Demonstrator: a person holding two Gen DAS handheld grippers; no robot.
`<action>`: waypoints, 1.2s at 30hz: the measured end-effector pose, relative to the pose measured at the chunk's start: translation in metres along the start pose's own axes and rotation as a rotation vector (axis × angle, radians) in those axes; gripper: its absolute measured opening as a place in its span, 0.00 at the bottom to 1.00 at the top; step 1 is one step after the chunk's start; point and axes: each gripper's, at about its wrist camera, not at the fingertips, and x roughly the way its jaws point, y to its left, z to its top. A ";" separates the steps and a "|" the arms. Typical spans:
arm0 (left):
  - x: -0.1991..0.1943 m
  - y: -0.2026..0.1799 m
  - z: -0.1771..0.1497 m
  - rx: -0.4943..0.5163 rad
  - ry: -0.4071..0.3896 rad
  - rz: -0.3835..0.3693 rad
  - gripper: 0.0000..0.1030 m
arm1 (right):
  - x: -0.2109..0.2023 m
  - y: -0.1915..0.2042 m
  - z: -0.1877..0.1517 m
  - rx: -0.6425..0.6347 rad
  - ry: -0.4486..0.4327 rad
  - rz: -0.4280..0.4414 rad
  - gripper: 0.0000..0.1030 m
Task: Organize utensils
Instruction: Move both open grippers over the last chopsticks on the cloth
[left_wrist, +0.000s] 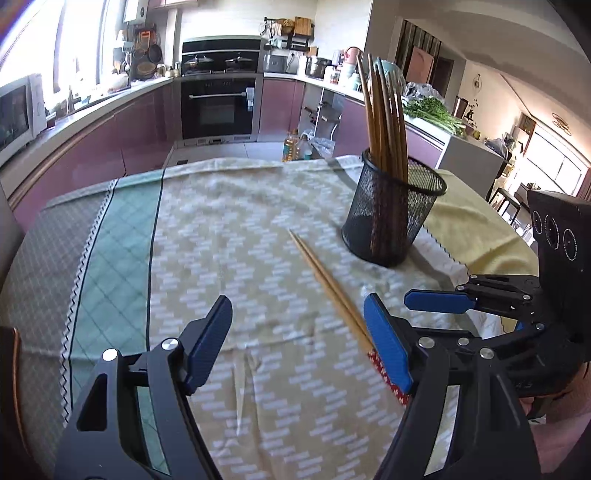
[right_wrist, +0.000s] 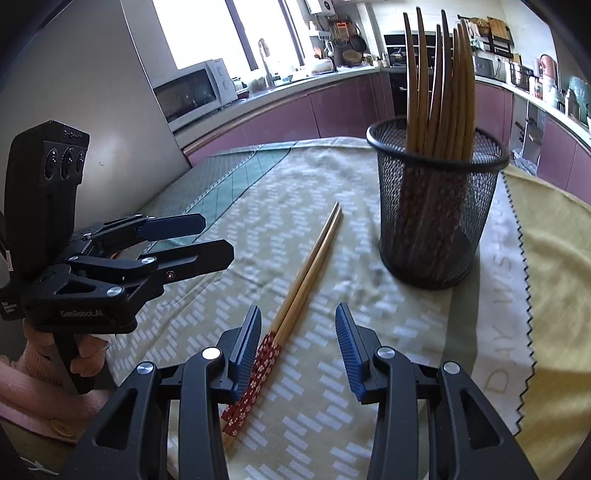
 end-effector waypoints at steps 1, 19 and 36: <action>0.001 0.000 -0.002 0.002 0.002 0.005 0.71 | -0.001 -0.001 -0.003 0.003 0.002 -0.001 0.38; 0.008 -0.001 -0.014 -0.004 0.037 0.010 0.67 | 0.000 0.007 -0.020 -0.020 0.039 -0.043 0.35; 0.013 -0.008 -0.015 0.015 0.056 -0.003 0.66 | -0.005 -0.007 -0.019 0.038 0.051 -0.033 0.26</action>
